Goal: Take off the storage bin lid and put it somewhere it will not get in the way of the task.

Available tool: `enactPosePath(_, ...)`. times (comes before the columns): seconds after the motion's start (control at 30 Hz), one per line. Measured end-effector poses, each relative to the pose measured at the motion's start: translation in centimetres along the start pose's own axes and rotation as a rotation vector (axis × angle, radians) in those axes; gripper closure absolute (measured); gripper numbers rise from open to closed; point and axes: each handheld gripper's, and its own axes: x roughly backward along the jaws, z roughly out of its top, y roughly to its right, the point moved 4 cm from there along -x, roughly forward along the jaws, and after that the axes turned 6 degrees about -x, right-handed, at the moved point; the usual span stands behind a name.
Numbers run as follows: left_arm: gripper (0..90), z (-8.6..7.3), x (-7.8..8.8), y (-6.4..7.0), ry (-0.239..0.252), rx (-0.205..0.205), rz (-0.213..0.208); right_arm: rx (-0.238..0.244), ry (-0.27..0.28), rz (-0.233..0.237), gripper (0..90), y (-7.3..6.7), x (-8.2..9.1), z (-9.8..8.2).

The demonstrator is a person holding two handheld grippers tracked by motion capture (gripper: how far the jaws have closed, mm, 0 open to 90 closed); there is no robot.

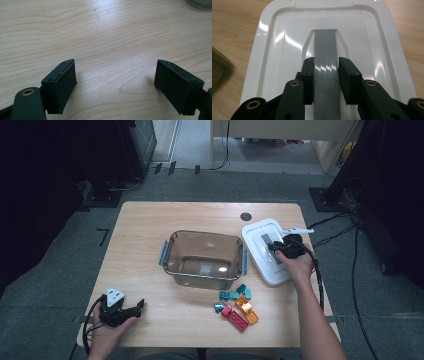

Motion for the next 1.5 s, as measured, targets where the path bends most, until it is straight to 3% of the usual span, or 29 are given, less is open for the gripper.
enactPosePath(0.23, 17.6, 0.0, 0.0, 0.0, 0.0, 0.0, 0.0, -0.01, -0.025, -0.063, 68.5, 1.1, -1.4, -1.7)
enactPosePath(0.47, 17.6, 0.0, 0.0, 0.0, 0.0, 0.0, -0.001, 0.028, 0.048, -0.149, 66.7, 0.3, -1.7, -2.8)
enactPosePath(0.6, 17.6, 0.1, -0.1, 0.0, 0.0, 0.0, -0.001, -0.025, 0.046, -0.115, 52.1, 0.2, -1.6, -2.7)
enactPosePath(0.67, 17.6, 0.1, -0.1, 0.0, 0.0, -0.001, -0.001, -0.098, 0.065, -0.045, 43.2, 0.3, -1.5, -2.4)
enactPosePath(0.77, 17.5, 0.1, -0.1, 0.0, 0.0, -0.001, -0.001, -0.091, 0.091, -0.049, 33.3, 0.3, -0.8, -2.1)
enactPosePath(0.9, 17.4, 0.1, -0.1, 0.0, 0.0, 0.0, -0.001, -0.047, 0.061, -0.013, 13.5, -0.8, 0.2, -2.0)
enactPosePath(0.93, 17.3, 0.1, -0.1, 0.0, -0.001, 0.0, -0.001, -0.012, 0.055, -0.026, 13.8, -1.3, 0.7, -2.1)
enactPosePath(1.0, 17.2, 0.1, -0.1, 0.0, 0.0, 0.0, -0.001, 0.0, 0.059, -0.037, 14.0, -1.9, 1.4, -2.5)
enactPosePath(1.07, 17.2, 0.1, -0.1, 0.0, 0.0, 0.001, -0.001, -0.011, 0.068, 0.006, 13.8, -2.6, 2.3, -2.9)
enactPosePath(1.23, 16.8, 0.1, -0.1, 0.0, -0.001, -0.001, -0.002, -0.042, 0.086, 0.053, 13.9, -3.5, 4.2, -4.3)
enactPosePath(1.5, 15.0, 0.1, -0.2, 0.0, -0.005, -0.004, -0.005, -0.046, 0.073, 0.09, 14.1, -5.8, 6.1, -7.2)
